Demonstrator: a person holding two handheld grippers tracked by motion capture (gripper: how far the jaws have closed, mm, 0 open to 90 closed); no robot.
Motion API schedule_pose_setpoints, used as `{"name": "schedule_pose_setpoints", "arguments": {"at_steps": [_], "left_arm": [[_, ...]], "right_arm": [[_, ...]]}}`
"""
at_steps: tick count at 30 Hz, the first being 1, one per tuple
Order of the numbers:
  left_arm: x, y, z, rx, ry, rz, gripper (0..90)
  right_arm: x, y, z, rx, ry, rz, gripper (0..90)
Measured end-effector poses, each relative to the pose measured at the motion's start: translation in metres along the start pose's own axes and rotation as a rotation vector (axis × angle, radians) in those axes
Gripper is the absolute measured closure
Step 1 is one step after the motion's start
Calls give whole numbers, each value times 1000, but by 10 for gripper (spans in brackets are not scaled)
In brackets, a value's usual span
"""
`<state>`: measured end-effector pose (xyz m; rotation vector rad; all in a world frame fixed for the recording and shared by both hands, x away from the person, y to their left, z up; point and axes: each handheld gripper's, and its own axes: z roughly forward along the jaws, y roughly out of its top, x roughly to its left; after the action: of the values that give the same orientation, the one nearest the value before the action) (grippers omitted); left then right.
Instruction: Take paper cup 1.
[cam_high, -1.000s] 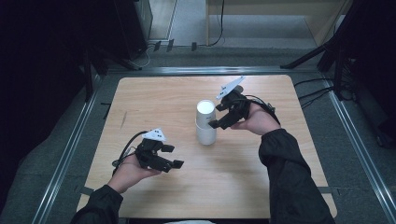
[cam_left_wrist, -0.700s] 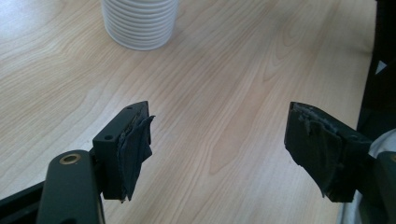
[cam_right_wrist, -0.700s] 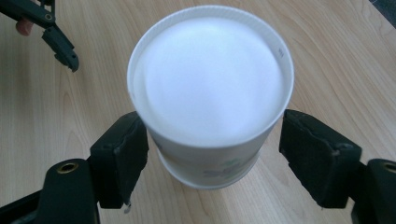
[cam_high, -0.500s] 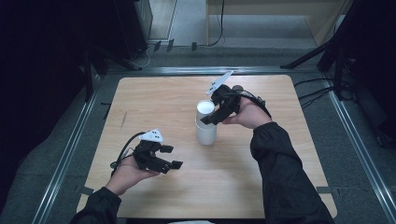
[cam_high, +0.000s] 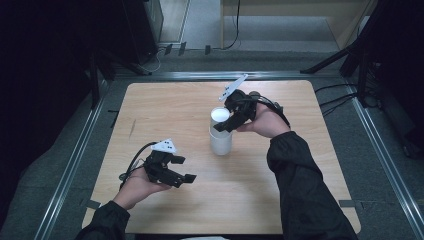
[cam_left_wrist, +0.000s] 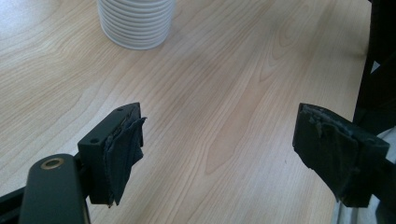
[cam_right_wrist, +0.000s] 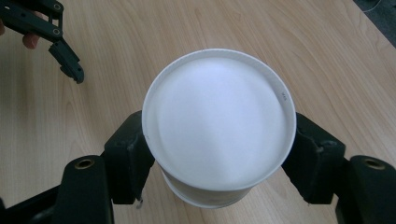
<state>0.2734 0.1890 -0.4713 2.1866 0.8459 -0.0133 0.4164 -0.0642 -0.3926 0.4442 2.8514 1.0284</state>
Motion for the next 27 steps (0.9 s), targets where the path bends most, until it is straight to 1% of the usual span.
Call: {"name": "schedule_pose_setpoints", "arguments": {"at_steps": [3,8,18,25,26,27], "left_arm": [[0,0,0,-1,0,0,163],[0,0,-1,-5,-1,1,163],[0,0,-2,-4,-3,5,163],[0,0,-1,-8,-5,2,163],[0,0,-1,-8,-5,2,163],[0,0,-1,-9,-4,2,161]], "right_arm": [[0,0,-1,-2,0,-1,315],[0,2,-6,-35,-1,3,324],[2,4,-12,-28,-13,5,342],[2,6,-17,-44,-16,19,343],[2,7,-18,-52,-16,11,343],[2,7,-20,-55,-17,15,343]]}}
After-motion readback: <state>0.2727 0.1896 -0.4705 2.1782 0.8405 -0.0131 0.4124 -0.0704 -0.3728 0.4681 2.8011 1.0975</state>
